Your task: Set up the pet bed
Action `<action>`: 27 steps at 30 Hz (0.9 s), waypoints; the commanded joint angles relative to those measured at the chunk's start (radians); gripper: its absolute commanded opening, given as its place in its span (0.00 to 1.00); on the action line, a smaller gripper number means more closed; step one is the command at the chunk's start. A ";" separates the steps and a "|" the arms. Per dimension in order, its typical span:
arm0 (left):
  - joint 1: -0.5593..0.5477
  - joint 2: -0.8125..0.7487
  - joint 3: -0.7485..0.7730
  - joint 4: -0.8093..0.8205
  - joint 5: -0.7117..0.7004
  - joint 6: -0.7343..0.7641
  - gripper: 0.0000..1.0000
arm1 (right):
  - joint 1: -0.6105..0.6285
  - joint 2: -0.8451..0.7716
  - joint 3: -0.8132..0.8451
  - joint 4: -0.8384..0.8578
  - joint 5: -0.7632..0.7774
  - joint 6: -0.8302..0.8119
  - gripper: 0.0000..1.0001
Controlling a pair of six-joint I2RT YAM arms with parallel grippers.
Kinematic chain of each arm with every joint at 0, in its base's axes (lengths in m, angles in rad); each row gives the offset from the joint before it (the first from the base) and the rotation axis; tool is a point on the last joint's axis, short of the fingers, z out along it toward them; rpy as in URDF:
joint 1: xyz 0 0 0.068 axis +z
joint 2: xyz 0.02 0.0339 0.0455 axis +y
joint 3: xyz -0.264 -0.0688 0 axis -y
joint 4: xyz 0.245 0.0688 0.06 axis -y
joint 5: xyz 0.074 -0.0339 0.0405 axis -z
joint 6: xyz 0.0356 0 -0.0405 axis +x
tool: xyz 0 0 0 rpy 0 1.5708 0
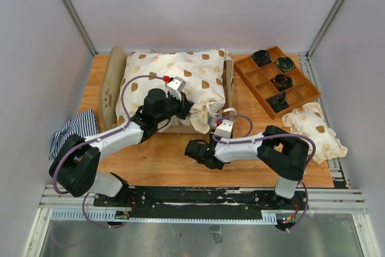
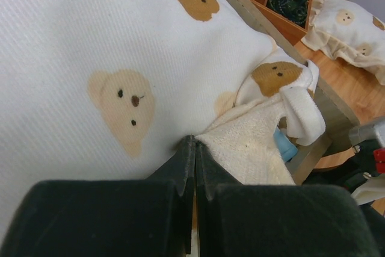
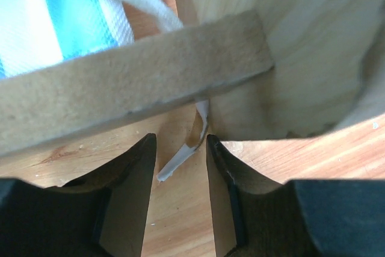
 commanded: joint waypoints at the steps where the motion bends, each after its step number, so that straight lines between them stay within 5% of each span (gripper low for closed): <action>1: 0.014 -0.019 -0.012 0.028 -0.002 -0.007 0.00 | 0.006 0.073 0.021 -0.060 0.027 0.039 0.39; 6: 0.014 -0.018 -0.017 0.033 -0.007 -0.012 0.00 | 0.006 0.101 0.020 -0.030 0.011 0.027 0.29; 10: 0.015 -0.019 -0.020 0.032 -0.011 -0.014 0.00 | 0.022 0.067 0.006 -0.008 0.006 -0.038 0.02; 16: 0.018 -0.061 -0.034 0.024 -0.048 -0.037 0.04 | 0.153 -0.148 -0.048 0.024 0.068 -0.238 0.00; 22: 0.018 -0.182 -0.040 -0.090 -0.122 -0.083 0.38 | 0.187 -0.414 -0.227 0.420 -0.151 -0.632 0.00; 27: 0.019 -0.331 -0.080 -0.226 -0.057 -0.092 0.47 | 0.185 -0.574 -0.262 0.483 -0.251 -0.765 0.00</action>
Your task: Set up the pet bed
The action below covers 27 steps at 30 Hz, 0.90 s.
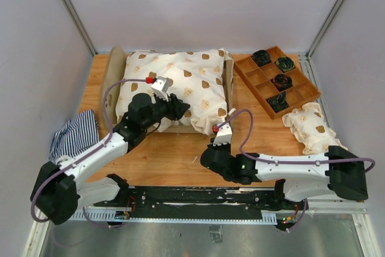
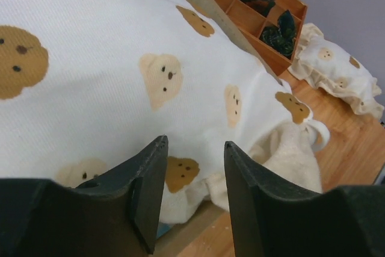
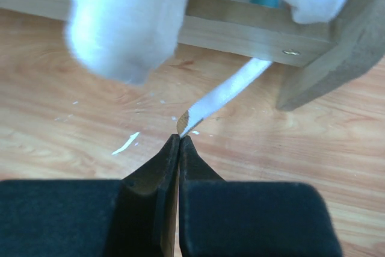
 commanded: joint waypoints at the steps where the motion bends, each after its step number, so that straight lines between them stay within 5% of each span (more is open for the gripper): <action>1: 0.009 -0.141 -0.052 -0.138 0.043 -0.014 0.47 | 0.001 -0.120 -0.023 0.127 -0.119 -0.212 0.00; 10: 0.003 -0.436 -0.354 0.064 0.322 -0.139 0.47 | -0.032 -0.259 -0.048 0.153 -0.198 -0.136 0.00; 27: -0.235 -0.167 -0.363 0.315 0.319 -0.183 0.50 | -0.044 -0.257 -0.068 0.226 -0.217 -0.035 0.00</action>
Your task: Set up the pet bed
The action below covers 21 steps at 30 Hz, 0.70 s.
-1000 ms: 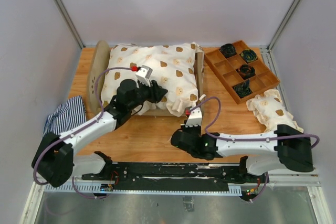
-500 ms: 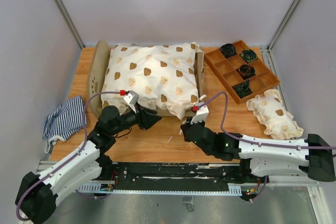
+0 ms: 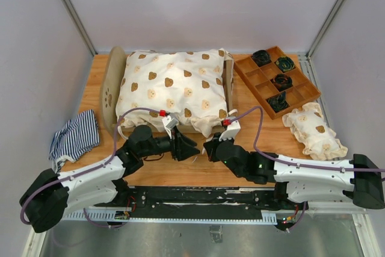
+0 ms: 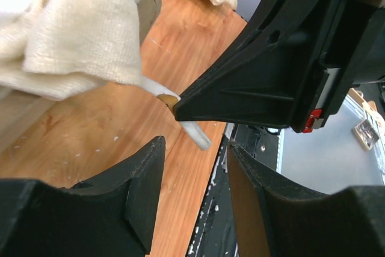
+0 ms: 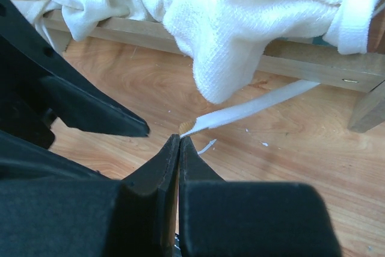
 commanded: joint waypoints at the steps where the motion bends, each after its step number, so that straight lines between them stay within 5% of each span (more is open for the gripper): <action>1: -0.048 0.079 0.016 0.108 -0.034 -0.022 0.50 | -0.011 -0.004 -0.021 0.052 -0.007 0.043 0.00; 12: -0.105 0.265 0.070 0.188 -0.115 -0.046 0.44 | -0.011 -0.021 -0.054 0.076 -0.031 0.063 0.00; 17: -0.113 0.282 0.071 0.204 -0.138 -0.055 0.02 | -0.011 -0.040 -0.075 0.073 -0.036 0.059 0.00; 19: -0.117 0.262 0.058 0.204 -0.165 -0.057 0.00 | -0.011 -0.050 -0.068 0.063 -0.041 -0.006 0.09; 21: -0.122 0.247 0.040 0.204 -0.192 -0.067 0.00 | -0.013 -0.070 -0.016 -0.015 -0.032 -0.093 0.29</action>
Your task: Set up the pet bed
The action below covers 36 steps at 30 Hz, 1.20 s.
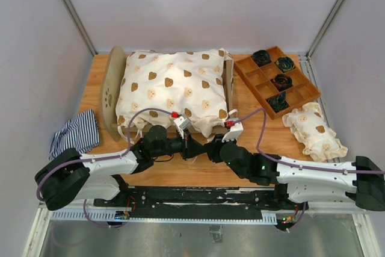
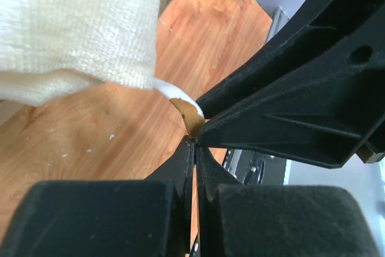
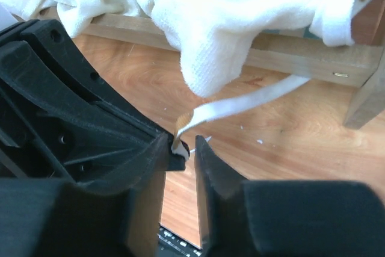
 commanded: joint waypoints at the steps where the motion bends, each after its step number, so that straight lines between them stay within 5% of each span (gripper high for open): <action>1: -0.014 -0.036 -0.014 0.068 -0.081 -0.014 0.00 | -0.012 -0.049 0.069 -0.094 -0.018 -0.196 0.38; 5: -0.029 -0.031 -0.046 0.068 -0.106 -0.021 0.00 | -0.063 -0.103 0.155 -0.226 -0.013 -0.411 0.51; 12: -0.064 0.000 -0.071 0.068 -0.141 -0.040 0.00 | -0.403 -0.181 0.210 -0.315 -0.188 -0.670 0.46; 23: -0.153 0.052 -0.043 0.068 -0.167 -0.051 0.00 | -0.890 -0.047 0.094 -0.078 -0.605 -0.860 0.39; 31: -0.194 0.022 -0.058 0.067 -0.197 -0.070 0.00 | -0.987 0.083 -0.024 0.212 -0.829 -0.900 0.47; 36: -0.208 0.016 -0.066 0.067 -0.211 -0.084 0.00 | -0.988 0.204 -0.002 0.284 -0.834 -0.930 0.50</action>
